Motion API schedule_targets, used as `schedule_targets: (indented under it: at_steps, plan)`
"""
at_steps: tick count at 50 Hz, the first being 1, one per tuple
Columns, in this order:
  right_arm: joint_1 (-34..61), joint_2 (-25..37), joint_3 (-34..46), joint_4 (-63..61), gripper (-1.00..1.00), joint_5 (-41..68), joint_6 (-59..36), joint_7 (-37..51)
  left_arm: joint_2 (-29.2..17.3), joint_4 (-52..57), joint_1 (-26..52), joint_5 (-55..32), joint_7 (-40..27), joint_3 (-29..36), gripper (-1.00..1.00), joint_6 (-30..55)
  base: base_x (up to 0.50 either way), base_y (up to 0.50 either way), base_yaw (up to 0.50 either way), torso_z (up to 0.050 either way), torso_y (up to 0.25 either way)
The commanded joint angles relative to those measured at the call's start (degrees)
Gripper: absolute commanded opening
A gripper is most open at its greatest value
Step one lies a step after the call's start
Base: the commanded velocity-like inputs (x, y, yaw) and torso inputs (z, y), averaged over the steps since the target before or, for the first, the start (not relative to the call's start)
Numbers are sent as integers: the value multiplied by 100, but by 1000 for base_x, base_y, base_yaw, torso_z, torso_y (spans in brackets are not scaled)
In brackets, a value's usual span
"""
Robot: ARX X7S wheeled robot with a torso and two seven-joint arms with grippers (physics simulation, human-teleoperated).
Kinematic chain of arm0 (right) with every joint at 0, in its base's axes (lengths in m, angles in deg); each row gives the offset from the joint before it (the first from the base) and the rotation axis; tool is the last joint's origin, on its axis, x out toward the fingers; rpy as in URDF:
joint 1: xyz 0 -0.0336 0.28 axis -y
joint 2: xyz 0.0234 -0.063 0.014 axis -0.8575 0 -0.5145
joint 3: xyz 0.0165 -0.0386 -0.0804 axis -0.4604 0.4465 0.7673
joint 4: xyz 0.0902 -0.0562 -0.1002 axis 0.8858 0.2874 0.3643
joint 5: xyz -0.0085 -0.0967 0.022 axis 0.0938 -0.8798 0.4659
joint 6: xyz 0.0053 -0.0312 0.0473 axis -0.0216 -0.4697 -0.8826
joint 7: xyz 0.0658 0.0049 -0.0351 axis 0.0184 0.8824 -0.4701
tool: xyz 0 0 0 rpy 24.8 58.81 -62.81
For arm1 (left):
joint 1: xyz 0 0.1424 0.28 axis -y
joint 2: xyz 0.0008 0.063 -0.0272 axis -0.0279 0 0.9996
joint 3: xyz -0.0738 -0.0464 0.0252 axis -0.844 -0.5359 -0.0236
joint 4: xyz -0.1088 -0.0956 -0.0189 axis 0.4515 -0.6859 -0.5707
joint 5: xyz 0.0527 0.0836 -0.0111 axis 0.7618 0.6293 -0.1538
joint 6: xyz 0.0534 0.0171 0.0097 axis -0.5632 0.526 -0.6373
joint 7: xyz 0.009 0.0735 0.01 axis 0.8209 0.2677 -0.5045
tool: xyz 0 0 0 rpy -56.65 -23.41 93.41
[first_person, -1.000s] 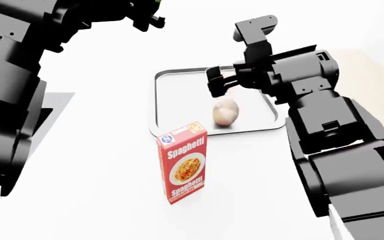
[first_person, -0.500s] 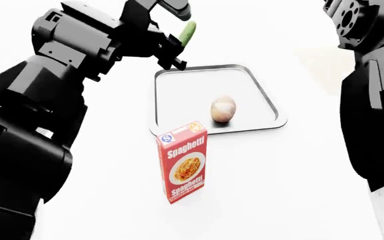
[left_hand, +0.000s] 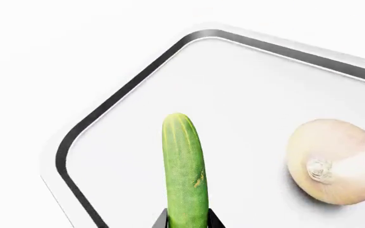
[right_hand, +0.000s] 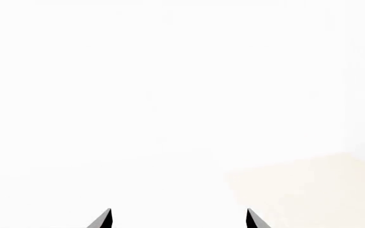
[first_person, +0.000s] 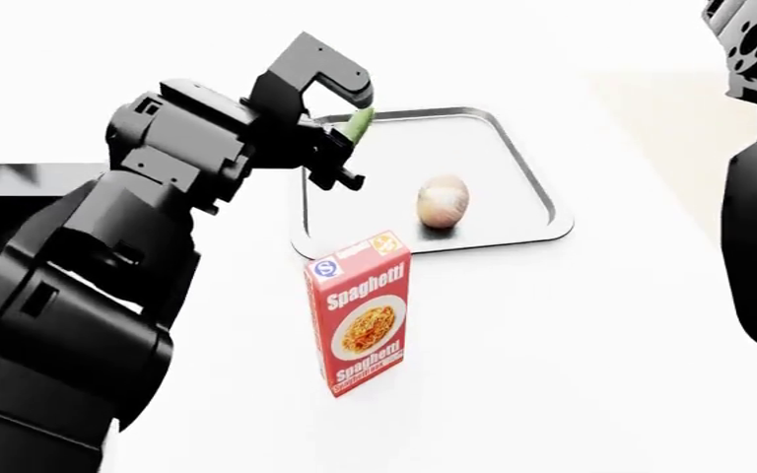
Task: Pick up the fruits and vegetables and place them in the sink. Turn on the sink faucet to wash them. Then turn the sink off and put them in the tray.
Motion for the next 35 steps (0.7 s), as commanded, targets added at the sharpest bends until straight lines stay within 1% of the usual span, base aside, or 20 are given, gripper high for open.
schedule_targets:
  at_steps: [1,8,9,13,18,22,26,29,32,35]
  plan:
    - [-206,143,-99,3,100,5,98,15,14,3,-201,-1001,-137,1171,-100,-82,0,0,0,0,0]
    - [-258,168,-107,2,100,4,56,-117,14,14,-211,-1920,-144,2134,-100,-200,0,0,0,0,0]
    - [-268,166,-103,2,100,0,51,-134,14,13,-201,-2001,-157,2210,100,-225,0,0,0,0,0]
    - [-290,161,-68,1,100,-17,7,-268,14,3,-143,-2015,-300,2109,100,-322,0,0,0,0,0]
    - [-196,112,-7,1,100,-64,-19,-274,14,2,-7,-1456,-668,1245,100,-644,0,0,0,0,0]
    - [-99,64,63,0,100,-107,-46,-289,13,1,96,-565,-1063,-14,100,-1113,0,0,0,0,0]
    - [-21,-2,121,0,100,-127,-56,-309,12,1,273,289,-1181,-1315,100,-1357,0,0,0,0,0]
    - [-48,-47,164,1,100,-139,-42,-336,3,1,350,1010,-1229,-2253,100,-1757,0,0,0,0,0]
    - [-25,-73,206,1,100,-155,-22,-314,-49,1,524,1593,-1181,-2966,100,-2057,0,0,0,0,0]
    - [69,-117,334,2,100,-218,-53,-390,-114,1,743,1908,-1152,-3502,100,-2269,0,0,0,0,0]
